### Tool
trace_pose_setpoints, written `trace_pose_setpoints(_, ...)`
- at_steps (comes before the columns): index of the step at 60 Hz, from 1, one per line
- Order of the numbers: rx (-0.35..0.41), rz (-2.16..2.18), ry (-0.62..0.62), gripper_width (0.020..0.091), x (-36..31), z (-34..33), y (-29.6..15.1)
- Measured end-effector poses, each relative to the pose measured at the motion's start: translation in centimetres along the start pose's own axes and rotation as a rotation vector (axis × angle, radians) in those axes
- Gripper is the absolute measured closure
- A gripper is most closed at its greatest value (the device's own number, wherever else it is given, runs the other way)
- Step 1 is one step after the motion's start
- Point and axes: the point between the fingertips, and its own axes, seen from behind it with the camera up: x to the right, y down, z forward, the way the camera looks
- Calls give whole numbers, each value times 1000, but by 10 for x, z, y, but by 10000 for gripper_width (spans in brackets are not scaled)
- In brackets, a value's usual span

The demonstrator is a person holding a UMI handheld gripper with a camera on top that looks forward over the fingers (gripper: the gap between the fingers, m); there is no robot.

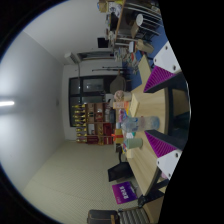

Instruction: Pour water

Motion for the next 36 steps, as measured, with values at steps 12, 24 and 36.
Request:
trace_pose_setpoints(12, 24, -26, -5, 276, -57, 90, -9)
trace_pose_setpoints(24, 20, -119, 52, 268, -75, 165, -6)
trace_pose_setpoints(36, 10, -147, 148, 256, -59, 237, 5)
